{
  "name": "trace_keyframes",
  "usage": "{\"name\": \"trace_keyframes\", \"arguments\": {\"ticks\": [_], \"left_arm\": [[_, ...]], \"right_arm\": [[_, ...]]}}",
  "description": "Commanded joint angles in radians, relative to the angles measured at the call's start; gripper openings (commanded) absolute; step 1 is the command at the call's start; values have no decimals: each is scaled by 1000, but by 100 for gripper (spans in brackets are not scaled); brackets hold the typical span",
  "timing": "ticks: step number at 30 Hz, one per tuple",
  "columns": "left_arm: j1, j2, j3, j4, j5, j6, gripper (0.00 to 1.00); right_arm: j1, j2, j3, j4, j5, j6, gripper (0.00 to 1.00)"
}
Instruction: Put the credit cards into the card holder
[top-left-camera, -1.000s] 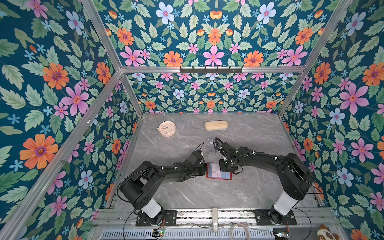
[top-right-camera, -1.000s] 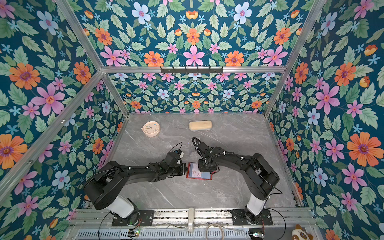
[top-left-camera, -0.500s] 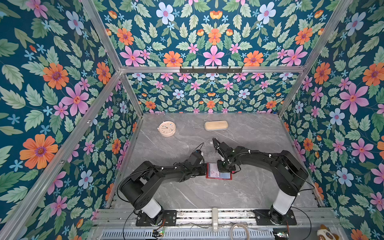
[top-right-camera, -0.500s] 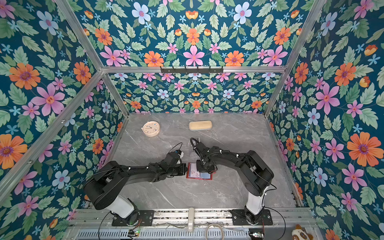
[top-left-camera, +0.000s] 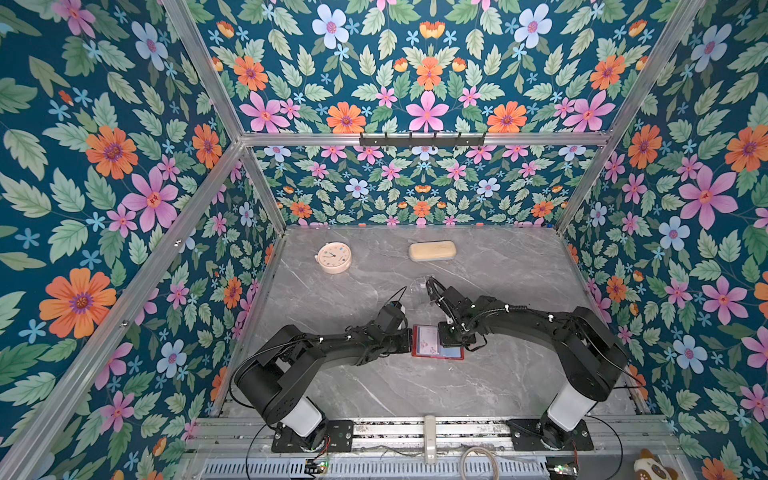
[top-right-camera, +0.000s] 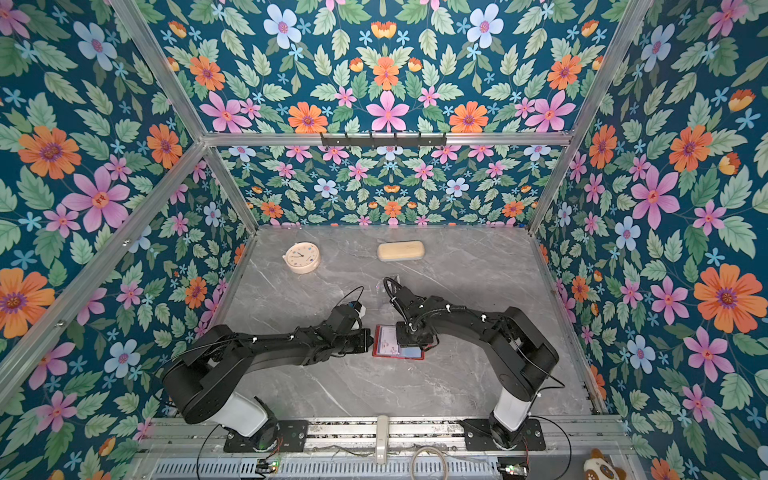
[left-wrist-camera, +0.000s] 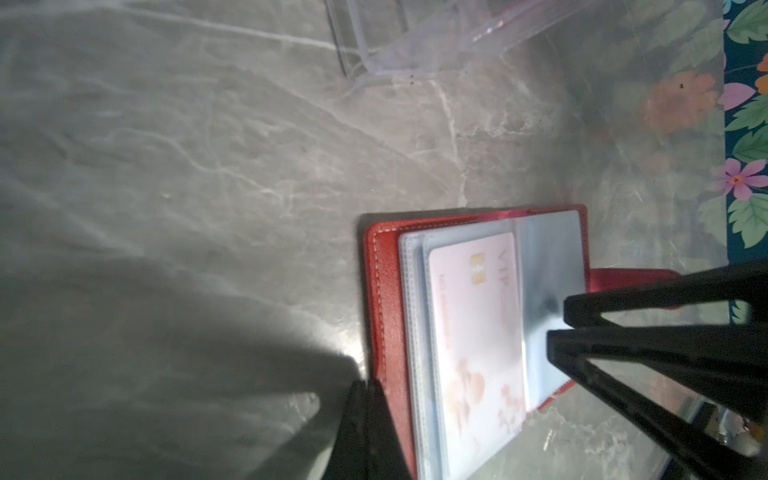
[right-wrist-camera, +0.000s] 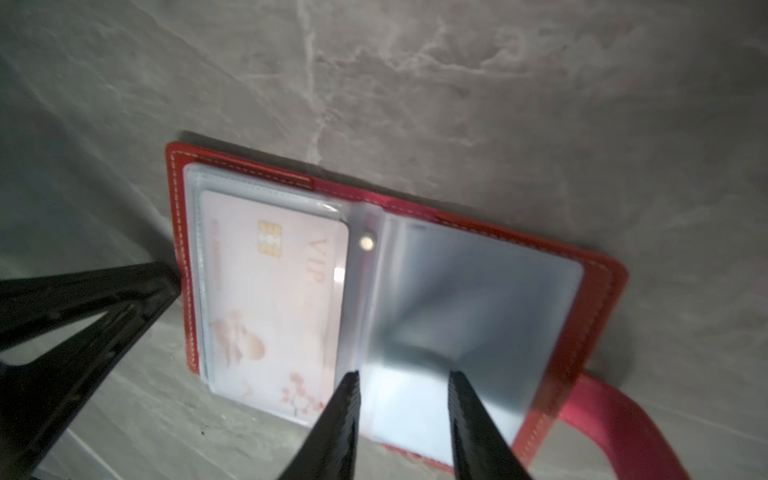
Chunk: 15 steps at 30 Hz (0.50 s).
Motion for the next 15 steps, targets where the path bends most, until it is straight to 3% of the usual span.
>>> {"name": "trace_keyframes", "arguments": {"ticks": [1,5,10,15], "left_arm": [[0,-5,10,-59,-15,18,0],[0,-26,26,-71,-17,31,0],[-2,-85,59,-87,-27,56,28],[-8,-68,127,-54,62,117,31]], "right_arm": [[-5,-21,-22,9,30,25,38],[-15,-21,-51,15,35,37,32],[-20,-18,-77,5,62,53,20],[-25,-17,-109,34,56,68,12]]}}
